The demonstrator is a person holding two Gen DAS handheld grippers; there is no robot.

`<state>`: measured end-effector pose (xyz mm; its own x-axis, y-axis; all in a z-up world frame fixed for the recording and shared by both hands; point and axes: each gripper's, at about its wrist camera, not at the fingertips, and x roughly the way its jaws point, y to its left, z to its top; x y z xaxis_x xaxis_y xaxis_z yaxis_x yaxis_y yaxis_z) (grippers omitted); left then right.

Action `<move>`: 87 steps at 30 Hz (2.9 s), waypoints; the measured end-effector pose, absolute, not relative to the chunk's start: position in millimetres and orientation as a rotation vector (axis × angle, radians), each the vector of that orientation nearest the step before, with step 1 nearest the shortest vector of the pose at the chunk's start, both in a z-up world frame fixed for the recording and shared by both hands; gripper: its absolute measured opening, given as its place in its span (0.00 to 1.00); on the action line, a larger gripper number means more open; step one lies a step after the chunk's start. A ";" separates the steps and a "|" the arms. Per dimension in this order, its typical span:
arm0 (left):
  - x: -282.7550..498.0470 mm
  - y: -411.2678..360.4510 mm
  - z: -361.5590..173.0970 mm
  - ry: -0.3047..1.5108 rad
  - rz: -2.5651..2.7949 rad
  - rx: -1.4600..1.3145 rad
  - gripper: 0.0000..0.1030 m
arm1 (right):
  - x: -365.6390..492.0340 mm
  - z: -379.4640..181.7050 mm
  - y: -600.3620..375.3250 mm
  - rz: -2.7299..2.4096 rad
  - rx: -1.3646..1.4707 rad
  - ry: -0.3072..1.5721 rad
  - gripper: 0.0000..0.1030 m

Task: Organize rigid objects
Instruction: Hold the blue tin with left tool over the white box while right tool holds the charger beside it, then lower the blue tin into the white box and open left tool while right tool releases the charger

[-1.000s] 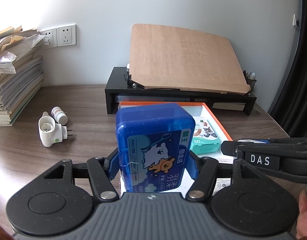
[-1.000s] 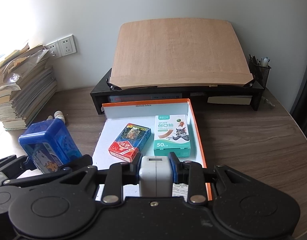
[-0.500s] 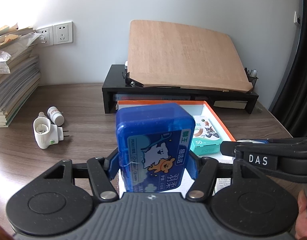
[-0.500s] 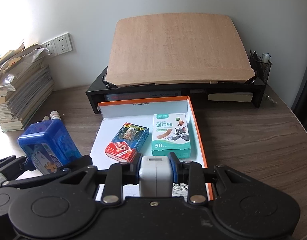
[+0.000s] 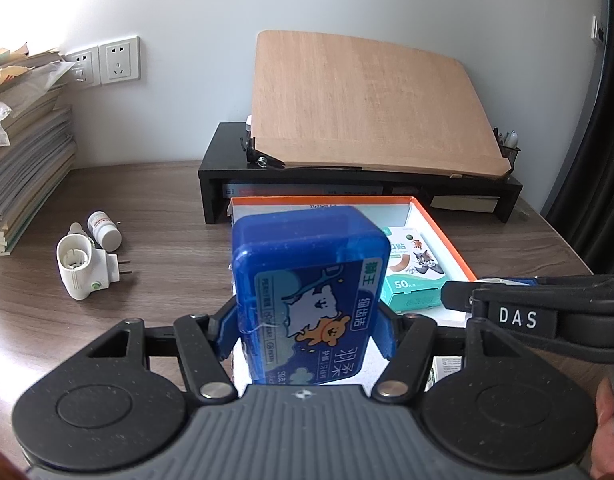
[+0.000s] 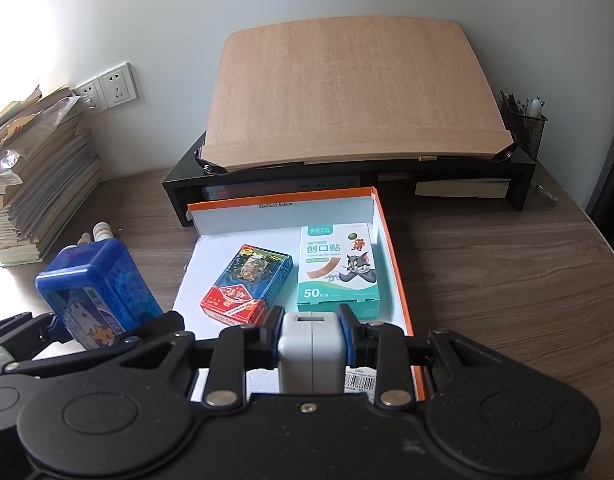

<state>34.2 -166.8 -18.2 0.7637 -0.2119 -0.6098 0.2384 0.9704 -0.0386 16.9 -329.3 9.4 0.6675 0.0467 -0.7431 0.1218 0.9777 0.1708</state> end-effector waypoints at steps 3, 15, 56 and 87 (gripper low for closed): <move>36.9 -167.9 -19.4 0.662 -0.244 0.043 0.63 | 19.3 7.9 -330.1 -0.042 0.214 0.844 0.34; 48.1 -174.0 -22.0 0.674 -0.251 0.054 0.63 | 30.5 -1.0 -337.3 -0.052 0.224 0.863 0.34; 60.9 -179.6 -35.0 0.743 -0.294 0.054 0.63 | 33.4 -0.4 -342.8 -0.128 0.193 0.833 0.57; 1.0 -109.5 -17.4 0.713 -0.177 -0.091 0.81 | -30.6 40.4 -294.1 -0.053 0.150 0.739 0.75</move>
